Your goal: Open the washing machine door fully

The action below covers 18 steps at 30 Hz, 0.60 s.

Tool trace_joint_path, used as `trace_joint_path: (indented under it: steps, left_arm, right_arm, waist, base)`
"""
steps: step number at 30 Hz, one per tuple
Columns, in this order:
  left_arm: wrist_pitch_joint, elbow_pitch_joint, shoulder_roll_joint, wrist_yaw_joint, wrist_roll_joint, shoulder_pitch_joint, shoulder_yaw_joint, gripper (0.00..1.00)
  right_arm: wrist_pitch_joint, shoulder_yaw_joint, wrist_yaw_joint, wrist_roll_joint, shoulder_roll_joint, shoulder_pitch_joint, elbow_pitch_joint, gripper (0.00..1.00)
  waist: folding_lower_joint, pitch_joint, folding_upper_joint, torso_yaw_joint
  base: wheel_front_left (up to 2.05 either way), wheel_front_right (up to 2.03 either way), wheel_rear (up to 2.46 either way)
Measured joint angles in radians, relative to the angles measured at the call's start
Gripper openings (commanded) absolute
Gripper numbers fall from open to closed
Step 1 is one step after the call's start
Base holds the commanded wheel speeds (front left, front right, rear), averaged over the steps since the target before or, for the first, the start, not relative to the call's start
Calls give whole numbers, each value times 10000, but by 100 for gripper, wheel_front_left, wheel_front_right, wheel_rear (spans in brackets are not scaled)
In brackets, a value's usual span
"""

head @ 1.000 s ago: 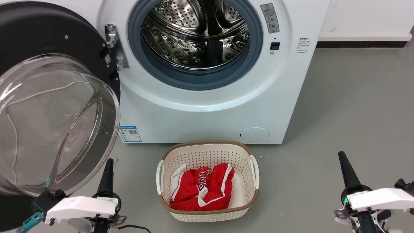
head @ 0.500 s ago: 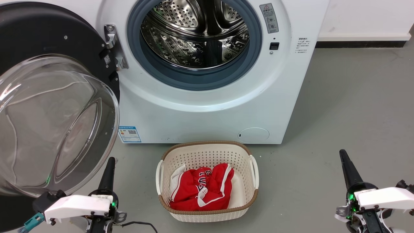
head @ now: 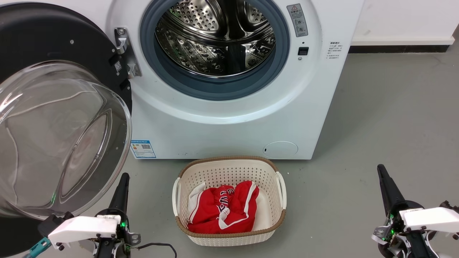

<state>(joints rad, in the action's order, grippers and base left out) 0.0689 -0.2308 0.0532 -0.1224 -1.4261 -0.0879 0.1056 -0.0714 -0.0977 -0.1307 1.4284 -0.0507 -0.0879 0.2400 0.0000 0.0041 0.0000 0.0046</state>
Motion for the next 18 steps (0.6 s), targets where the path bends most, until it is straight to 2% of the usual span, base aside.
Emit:
trace_joint_path:
  steps: [18]
  left_arm:
    - [339, -107, -15, -54, -1338, -147, 50, 0]
  right_arm:
    - [-318, -121, 0, 1335, 0, -114, 29, 0]
  waist:
    - [0, -7, 0, -33]
  base:
    - [0, 0, 0]
